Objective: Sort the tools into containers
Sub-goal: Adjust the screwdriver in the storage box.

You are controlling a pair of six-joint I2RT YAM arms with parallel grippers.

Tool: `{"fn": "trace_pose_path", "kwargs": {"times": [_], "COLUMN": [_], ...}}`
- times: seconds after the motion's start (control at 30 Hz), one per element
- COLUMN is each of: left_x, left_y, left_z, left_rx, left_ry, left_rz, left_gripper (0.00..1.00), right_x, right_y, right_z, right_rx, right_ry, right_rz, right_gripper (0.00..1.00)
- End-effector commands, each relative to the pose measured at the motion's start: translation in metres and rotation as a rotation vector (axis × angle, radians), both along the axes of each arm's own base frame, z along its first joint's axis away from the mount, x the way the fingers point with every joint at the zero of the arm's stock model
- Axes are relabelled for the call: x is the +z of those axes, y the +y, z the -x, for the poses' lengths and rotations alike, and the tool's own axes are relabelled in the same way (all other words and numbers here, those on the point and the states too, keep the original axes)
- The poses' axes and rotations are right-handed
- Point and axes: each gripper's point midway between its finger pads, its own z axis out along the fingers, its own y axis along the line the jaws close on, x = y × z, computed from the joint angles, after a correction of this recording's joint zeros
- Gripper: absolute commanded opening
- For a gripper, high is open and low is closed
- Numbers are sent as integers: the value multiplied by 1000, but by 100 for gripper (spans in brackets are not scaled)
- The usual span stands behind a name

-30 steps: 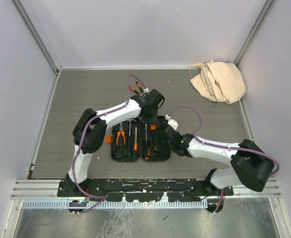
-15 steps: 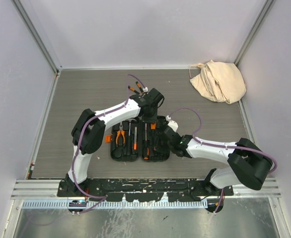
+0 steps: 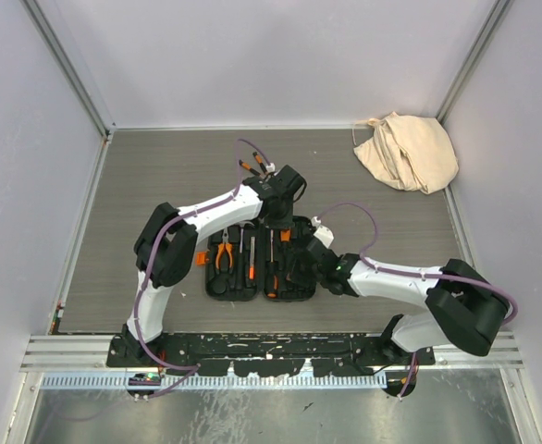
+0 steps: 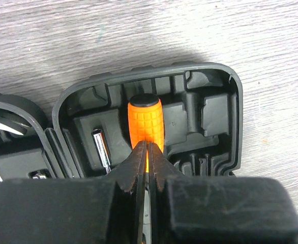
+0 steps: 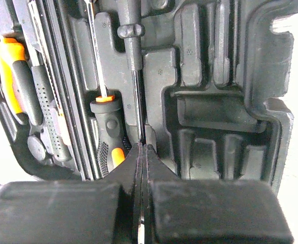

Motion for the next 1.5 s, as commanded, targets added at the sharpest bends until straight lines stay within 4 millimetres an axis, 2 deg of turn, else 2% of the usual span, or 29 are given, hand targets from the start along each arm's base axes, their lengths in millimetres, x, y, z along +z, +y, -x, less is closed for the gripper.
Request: {"fn": "trace_pose_path", "kwargs": {"times": [0.0,0.2,0.57,0.9,1.1,1.47], "left_x": [-54,-71,-81,-85,-66,-34], "left_y": [23,27,31,28,20,6], "left_z": [13,21,24,24,17,6], "left_rx": [38,57,79,80,63,17], "left_ry": [94,137,153,154,99,34], "left_rz": [-136,-160,-165,-129,-54,49], "left_gripper": [5,4,2,3,10,16], "right_x": [-58,-63,-81,-99,-88,-70], "right_y": [-69,-77,-115,-127,-125,-119], "right_z": [38,38,47,60,54,39], "right_rx": [-48,-59,-100,-118,-142,-159], "right_ry": [154,171,202,254,199,141], "right_rz": [303,363,550,581,523,506], "right_gripper": [1,1,1,0,0,0]}}
